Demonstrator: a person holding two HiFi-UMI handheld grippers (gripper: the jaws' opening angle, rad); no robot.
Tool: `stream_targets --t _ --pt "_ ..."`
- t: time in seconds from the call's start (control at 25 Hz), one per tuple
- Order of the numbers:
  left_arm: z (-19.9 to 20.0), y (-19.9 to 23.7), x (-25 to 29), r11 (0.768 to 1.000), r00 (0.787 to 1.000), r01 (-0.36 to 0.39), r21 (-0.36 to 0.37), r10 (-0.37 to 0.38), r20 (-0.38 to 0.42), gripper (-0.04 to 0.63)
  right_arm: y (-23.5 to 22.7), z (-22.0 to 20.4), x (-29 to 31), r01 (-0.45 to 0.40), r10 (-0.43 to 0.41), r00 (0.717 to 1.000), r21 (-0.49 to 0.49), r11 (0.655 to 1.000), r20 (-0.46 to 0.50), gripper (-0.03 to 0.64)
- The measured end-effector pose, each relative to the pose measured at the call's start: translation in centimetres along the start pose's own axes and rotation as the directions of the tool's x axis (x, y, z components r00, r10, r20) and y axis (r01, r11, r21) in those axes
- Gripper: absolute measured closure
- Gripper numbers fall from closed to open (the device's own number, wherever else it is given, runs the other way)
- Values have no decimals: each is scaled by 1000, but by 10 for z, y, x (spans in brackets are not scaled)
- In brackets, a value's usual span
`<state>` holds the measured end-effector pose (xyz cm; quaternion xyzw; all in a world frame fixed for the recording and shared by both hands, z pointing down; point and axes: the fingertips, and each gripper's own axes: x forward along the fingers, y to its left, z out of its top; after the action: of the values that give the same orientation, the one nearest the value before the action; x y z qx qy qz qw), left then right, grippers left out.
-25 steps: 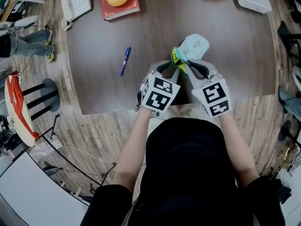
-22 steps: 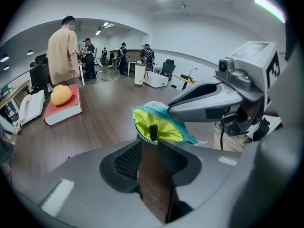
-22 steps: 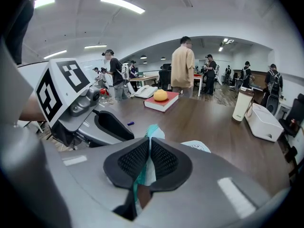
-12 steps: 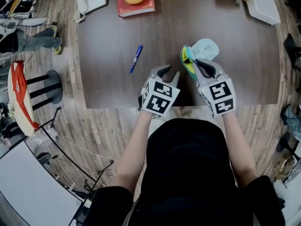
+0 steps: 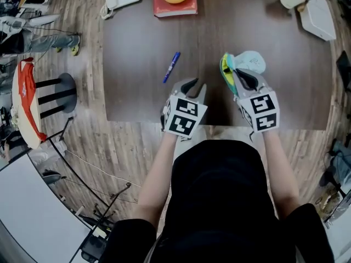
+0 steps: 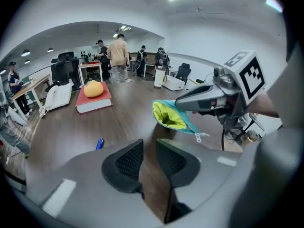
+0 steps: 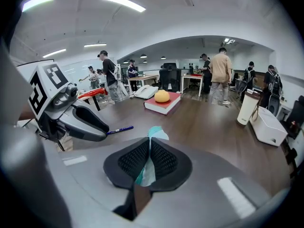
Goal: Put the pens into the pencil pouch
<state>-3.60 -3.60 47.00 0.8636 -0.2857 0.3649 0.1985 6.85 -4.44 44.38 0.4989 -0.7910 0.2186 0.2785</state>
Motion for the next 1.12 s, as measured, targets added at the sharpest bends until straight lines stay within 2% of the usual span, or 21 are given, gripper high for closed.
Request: stream_targets --t 0.68,1.12 --pt "-37 63 -23 996 998 -62 -66 60 -30 512 3 11 25 10 -11 999 -21 1000 -40 595" --pt "-68 101 -8 995 992 -78 -55 73 -102 512 2 12 37 32 -32 998 -2 999 -59 595"
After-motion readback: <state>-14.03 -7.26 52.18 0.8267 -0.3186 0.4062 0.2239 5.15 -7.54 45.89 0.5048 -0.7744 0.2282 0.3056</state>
